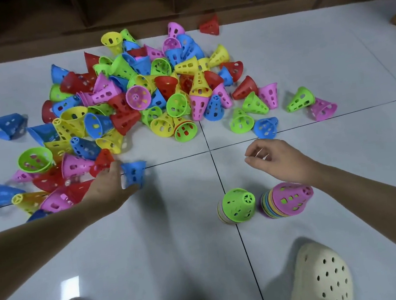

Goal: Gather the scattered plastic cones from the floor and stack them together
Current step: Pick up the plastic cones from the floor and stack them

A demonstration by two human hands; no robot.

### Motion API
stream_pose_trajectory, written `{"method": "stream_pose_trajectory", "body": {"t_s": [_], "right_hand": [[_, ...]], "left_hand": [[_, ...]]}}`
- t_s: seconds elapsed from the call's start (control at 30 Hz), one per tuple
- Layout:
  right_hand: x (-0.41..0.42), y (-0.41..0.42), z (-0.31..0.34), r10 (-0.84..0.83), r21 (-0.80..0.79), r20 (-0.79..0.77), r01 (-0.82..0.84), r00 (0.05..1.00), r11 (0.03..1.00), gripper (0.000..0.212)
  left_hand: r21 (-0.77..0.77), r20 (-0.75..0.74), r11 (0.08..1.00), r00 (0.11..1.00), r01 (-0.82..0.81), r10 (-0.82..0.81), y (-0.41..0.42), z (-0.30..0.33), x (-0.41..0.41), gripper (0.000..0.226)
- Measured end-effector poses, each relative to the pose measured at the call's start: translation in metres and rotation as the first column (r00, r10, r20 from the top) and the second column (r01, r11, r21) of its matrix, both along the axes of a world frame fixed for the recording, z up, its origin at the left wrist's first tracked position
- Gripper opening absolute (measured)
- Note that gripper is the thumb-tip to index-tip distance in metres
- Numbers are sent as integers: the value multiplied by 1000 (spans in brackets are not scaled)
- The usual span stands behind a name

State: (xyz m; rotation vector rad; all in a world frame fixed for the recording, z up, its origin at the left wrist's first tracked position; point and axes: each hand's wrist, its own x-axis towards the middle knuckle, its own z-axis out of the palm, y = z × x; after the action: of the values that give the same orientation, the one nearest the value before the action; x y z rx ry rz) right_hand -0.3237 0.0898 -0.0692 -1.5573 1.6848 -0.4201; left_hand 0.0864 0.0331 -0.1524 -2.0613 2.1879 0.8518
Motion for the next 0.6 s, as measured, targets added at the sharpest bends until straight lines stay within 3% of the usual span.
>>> {"method": "stream_pose_trajectory", "body": {"t_s": [0.1, 0.27, 0.37, 0.47, 0.6], "right_hand": [[-2, -14, -6, -3, 31, -14, 3, 1000, 1000, 8], [-21, -38, -30, 40, 77, -171, -27, 984, 997, 19], [-31, -55, -40, -7, 0, -244, 7, 970, 1000, 34], [-38, -73, -45, -24, -39, -255, 15, 967, 999, 48], [-37, -100, -52, 39, -2, -354, -43, 934, 999, 63]], "left_hand": [[28, 49, 999, 999, 24, -25, -2, -7, -8, 79], [61, 25, 998, 1000, 7, -8, -9, -13, -30, 67], [28, 37, 999, 999, 18, -20, -15, -15, -49, 62], [5, 45, 1000, 999, 25, -25, -26, -17, -67, 73], [53, -97, 999, 995, 2, 3, -42, -21, -83, 78]]}}
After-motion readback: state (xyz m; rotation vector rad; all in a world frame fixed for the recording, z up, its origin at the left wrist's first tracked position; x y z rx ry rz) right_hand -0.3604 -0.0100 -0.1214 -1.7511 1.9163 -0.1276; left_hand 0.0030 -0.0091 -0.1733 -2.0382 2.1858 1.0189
